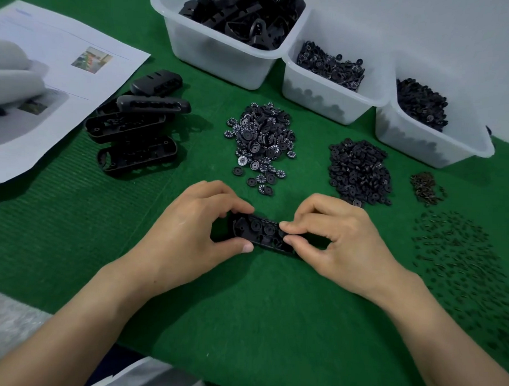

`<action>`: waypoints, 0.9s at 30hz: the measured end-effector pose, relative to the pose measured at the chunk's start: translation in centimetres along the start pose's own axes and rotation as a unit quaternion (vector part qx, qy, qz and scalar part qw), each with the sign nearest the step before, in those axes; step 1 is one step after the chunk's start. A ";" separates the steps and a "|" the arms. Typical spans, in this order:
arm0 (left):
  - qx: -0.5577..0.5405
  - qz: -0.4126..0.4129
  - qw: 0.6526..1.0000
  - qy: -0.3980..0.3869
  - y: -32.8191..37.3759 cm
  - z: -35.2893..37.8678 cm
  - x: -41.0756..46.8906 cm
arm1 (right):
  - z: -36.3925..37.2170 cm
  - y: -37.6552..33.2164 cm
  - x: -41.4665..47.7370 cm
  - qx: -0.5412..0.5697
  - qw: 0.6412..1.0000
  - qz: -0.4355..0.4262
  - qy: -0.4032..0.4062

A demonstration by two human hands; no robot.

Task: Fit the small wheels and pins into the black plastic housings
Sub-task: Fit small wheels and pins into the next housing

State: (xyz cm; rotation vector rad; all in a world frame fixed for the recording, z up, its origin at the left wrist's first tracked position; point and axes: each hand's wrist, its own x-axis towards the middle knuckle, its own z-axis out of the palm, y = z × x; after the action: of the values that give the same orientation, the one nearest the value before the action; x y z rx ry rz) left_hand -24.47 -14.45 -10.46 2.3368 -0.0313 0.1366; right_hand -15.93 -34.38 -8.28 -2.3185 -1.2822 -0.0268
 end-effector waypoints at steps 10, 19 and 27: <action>0.013 -0.004 1.000 -0.004 0.2 0.0 -0.1 | -0.8 0.5 -0.9 0.059 0.993 0.095 0.047; 0.061 0.022 0.998 -0.025 3.8 2.8 1.1 | -2.7 3.8 -3.5 0.004 0.969 0.229 0.094; 0.059 0.073 0.994 -0.055 6.9 6.2 2.9 | -4.0 5.9 -3.5 -0.028 0.961 0.264 0.075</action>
State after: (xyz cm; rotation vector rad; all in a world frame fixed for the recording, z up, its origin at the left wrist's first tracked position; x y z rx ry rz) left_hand -21.52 -23.63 -9.51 2.4574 -0.2550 0.0836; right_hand -12.28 -41.41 -8.00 -2.5772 -0.5676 -0.0590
